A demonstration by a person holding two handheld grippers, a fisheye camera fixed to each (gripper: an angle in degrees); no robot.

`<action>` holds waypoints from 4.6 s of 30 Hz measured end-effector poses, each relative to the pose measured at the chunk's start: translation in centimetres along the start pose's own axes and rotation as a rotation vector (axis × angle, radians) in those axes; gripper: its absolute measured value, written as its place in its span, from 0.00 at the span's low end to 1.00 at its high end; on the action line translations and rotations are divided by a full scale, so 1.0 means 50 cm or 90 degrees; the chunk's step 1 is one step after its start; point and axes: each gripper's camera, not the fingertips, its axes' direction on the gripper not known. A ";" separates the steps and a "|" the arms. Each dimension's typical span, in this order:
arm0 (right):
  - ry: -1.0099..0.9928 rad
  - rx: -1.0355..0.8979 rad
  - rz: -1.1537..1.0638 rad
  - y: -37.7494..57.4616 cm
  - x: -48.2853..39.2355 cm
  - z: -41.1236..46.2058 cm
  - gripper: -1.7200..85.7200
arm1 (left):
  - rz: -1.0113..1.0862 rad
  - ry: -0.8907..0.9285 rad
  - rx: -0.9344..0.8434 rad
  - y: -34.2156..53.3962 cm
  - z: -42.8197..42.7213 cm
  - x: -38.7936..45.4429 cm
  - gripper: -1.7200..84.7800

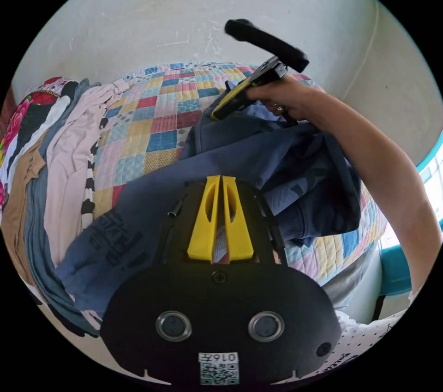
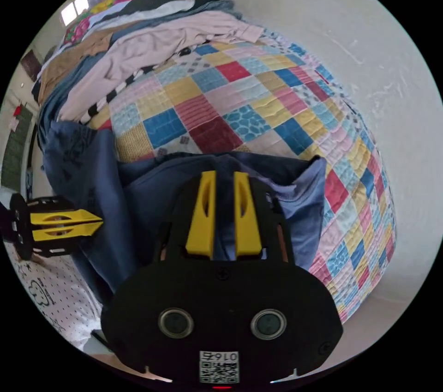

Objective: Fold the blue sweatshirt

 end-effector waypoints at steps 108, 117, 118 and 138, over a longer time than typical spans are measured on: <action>-0.095 -0.045 -0.147 0.705 -0.015 -0.179 0.03 | 0.018 0.054 -0.046 0.024 -0.024 0.171 0.01; -0.138 -0.006 -0.097 0.814 -0.051 -0.170 0.10 | 0.079 0.107 0.014 0.023 -0.082 0.194 0.13; -0.138 0.003 -0.088 0.814 -0.042 -0.175 0.11 | 0.090 0.107 -0.004 0.006 -0.059 0.208 0.15; 0.269 -0.034 0.151 0.687 0.311 -0.056 0.04 | 0.153 0.119 -0.065 -0.007 0.157 0.302 0.04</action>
